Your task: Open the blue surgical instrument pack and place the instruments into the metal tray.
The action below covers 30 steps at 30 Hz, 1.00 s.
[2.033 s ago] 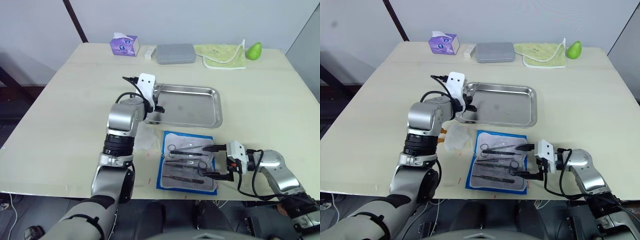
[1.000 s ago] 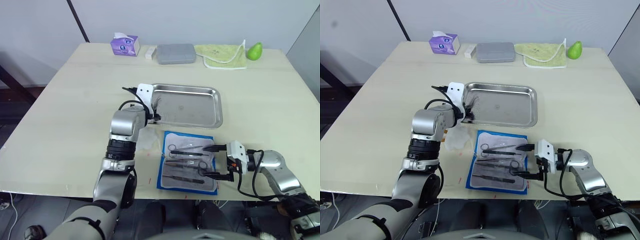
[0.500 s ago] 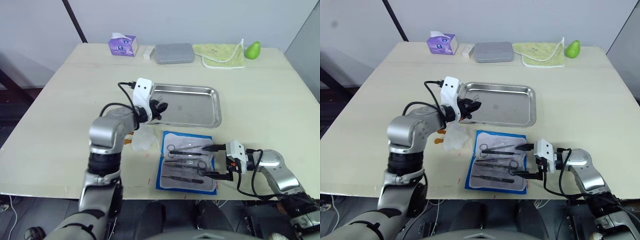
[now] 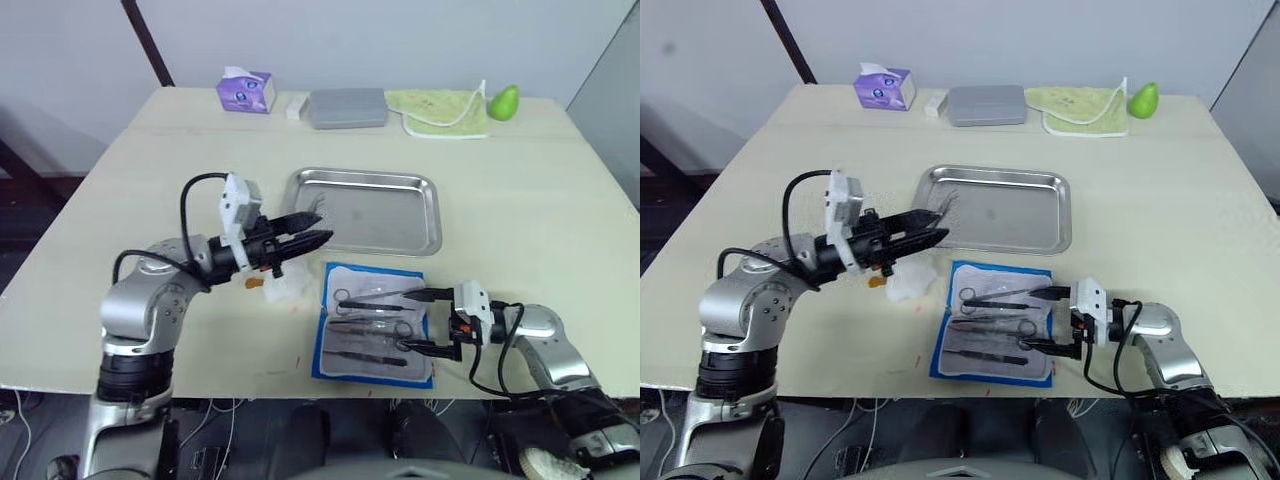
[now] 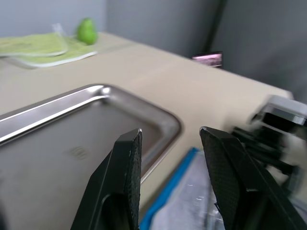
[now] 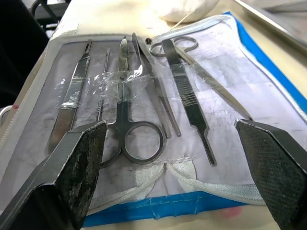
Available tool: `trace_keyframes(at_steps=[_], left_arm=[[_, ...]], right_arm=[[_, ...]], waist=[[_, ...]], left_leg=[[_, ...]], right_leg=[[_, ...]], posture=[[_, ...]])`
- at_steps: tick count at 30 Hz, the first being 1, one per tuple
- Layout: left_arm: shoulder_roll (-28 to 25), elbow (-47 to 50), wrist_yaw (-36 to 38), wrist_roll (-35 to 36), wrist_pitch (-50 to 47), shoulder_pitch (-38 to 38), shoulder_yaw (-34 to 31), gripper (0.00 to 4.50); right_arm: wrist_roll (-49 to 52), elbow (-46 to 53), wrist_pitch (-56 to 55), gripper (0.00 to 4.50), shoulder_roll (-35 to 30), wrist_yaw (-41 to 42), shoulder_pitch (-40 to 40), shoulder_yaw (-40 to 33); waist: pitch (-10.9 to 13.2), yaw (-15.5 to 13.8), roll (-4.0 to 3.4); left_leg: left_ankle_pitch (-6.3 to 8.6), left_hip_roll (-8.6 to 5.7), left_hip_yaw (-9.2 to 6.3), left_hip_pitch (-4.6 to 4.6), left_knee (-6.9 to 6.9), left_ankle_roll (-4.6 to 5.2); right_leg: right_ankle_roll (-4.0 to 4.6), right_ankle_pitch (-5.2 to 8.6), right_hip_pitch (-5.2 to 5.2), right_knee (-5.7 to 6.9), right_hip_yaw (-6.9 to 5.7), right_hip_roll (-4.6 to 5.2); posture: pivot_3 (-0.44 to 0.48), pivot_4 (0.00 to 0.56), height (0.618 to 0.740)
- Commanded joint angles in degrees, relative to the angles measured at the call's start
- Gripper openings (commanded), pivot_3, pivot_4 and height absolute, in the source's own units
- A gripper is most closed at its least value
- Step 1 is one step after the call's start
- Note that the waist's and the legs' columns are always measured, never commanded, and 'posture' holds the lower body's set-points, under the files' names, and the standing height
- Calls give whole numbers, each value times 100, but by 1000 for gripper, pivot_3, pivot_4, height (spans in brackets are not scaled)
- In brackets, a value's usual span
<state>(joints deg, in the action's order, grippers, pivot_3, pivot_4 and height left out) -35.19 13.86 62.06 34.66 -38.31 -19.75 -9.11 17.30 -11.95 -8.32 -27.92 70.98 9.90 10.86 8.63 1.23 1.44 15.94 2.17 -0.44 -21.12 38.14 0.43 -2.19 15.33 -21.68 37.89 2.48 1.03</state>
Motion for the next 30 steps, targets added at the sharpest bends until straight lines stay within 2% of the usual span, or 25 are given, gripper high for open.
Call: trace_keyframes(at_steps=[1,2,3,5,6,8,12,15,18,20,24,26,27,28,30], left_arm=[[-592,-185,885,249,253,268,-220,2030],[-799,-276,1113,259,336,343,-260,2030],[-967,-380,1290,244,444,386,-293,2580],[-1330,-622,1662,222,571,436,-335,3260],[-1472,-745,1811,180,673,426,-336,3863],[-1688,-881,2007,150,746,384,-285,4440],[-1795,-863,2064,58,809,277,-35,4440],[-1628,-509,1610,-204,791,170,310,4440],[-1546,34,1142,-277,173,-154,851,4440],[-1492,85,992,-170,-255,-408,1026,4440],[-1232,-126,722,-702,-98,-860,1589,4440],[-1164,-188,793,-863,-29,-1000,1884,3920],[-1104,-231,771,-1006,55,-1056,2054,3801],[-1057,-288,749,-1116,124,-1105,2174,3225],[-938,-433,656,-1376,267,-1204,2385,2369]], right_arm=[[-288,-616,-33,4500,-13,-44,-164,95],[-287,-640,-64,4500,-19,-35,-166,91],[-287,-663,-90,4500,-27,-27,-163,88],[-269,-652,-106,4500,-62,-3,-165,71],[-263,-654,-109,4500,-72,8,-156,62],[-261,-642,-118,4500,-86,16,-148,50],[-263,-611,-119,4500,-79,15,-138,42],[-268,-567,-127,4500,-53,-8,-145,52],[-247,-372,-69,4500,-57,-54,-187,48],[-240,-318,-43,4500,-64,-67,-195,44],[-249,-306,-29,4500,-68,-88,-182,54],[-250,-301,-17,4500,-63,-96,-176,64],[-246,-274,-7,4500,-66,-95,-186,70],[-246,-272,0,4500,-64,-93,-179,76],[-247,-260,10,4500,-68,-88,-176,77]], waist=[[1,15,-1],[1,12,0],[1,7,2],[2,-15,8],[4,-21,6],[2,-41,8],[3,-55,8],[3,-56,9],[2,-61,18],[1,-53,29],[16,-40,5],[17,-34,5],[17,-37,5],[17,-42,6],[17,-46,7]], left_leg=[[0,2,0,2,-4,0],[0,3,-1,4,-6,0],[0,3,-2,3,-6,0],[0,6,-1,4,-6,0],[0,8,-1,4,-6,1],[0,10,-1,4,-6,1],[0,10,-1,3,-6,1],[0,10,-3,2,-6,1],[0,9,-3,-2,-5,1],[0,8,-2,-2,-5,1],[1,0,-2,0,-6,2],[1,0,1,-1,-6,2],[1,0,1,-2,-6,2],[1,-1,0,-2,-6,2],[0,-1,2,-1,-5,2]], right_leg=[[4,3,0,1,-1,-1],[7,4,0,1,-2,-1],[11,7,-1,1,-4,-1],[24,15,-1,-1,-3,1],[26,16,-1,-1,-3,1],[26,17,0,-2,-3,2],[26,17,0,-2,-4,6],[26,17,0,-1,-5,5],[21,14,0,-1,-3,5],[15,11,-1,-1,-3,3],[6,6,-2,-1,-2,-6],[6,6,-2,0,2,-8],[6,6,-3,-1,1,-9],[6,6,-3,0,-1,-8],[6,5,-2,-1,1,-9]], posture=[[0,150,740],[0,150,740],[0,150,740],[0,150,740],[0,150,740],[0,150,740],[0,150,740],[0,150,740],[0,150,740],[0,150,740],[0,150,740],[0,150,740],[0,150,740],[0,150,740],[0,150,740]])
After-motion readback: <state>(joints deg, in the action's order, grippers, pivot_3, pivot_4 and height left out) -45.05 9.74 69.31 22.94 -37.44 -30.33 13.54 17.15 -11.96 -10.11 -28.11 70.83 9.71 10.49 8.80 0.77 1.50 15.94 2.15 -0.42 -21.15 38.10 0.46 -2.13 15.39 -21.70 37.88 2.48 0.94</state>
